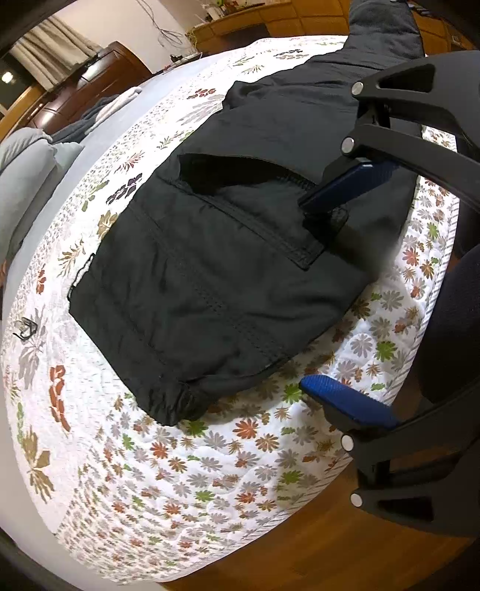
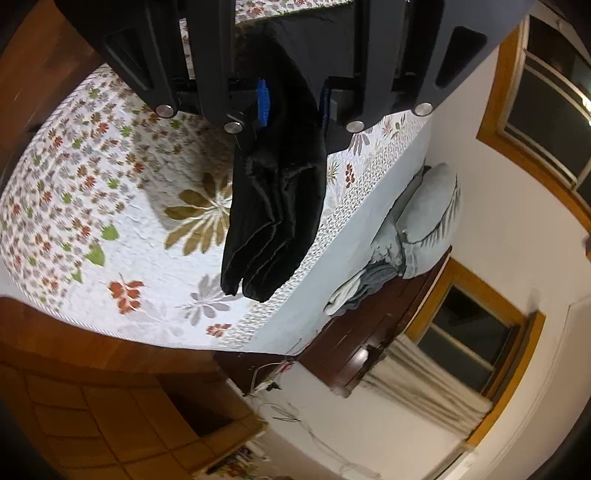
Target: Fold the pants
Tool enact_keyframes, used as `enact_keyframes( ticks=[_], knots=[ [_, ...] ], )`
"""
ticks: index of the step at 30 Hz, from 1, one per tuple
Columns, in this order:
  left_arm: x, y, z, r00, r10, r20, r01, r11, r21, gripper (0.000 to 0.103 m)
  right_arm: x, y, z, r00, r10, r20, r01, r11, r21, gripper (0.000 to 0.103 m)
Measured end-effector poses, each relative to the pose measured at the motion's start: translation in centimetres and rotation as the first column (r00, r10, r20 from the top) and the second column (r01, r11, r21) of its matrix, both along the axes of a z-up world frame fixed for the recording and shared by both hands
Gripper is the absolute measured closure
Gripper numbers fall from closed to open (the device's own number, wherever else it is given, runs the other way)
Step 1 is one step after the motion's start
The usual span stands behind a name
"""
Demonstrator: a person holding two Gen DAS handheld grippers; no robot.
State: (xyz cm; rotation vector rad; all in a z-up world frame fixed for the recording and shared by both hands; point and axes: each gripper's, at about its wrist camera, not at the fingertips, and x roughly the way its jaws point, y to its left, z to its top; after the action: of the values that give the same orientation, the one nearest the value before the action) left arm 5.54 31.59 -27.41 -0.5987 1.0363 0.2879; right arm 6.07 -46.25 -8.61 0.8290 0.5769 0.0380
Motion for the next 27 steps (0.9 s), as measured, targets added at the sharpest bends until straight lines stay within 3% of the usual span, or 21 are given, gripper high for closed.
enact_keyframes(
  ticks=[15,27],
  knots=[
    [-0.3,0.4,-0.7,1.0,0.008,-0.003,-0.008,0.998,-0.058,0.014,1.7,6.8,4.8,0.993,0.113,0.021,-0.109,0.986,-0.129,0.082],
    [-0.7,0.9,-1.1,1.0,0.015,-0.002,-0.016,0.996,-0.093,0.013,3.0,13.9,7.5,0.977,0.215,-0.006,-0.207,0.932,-0.297,0.082]
  ],
)
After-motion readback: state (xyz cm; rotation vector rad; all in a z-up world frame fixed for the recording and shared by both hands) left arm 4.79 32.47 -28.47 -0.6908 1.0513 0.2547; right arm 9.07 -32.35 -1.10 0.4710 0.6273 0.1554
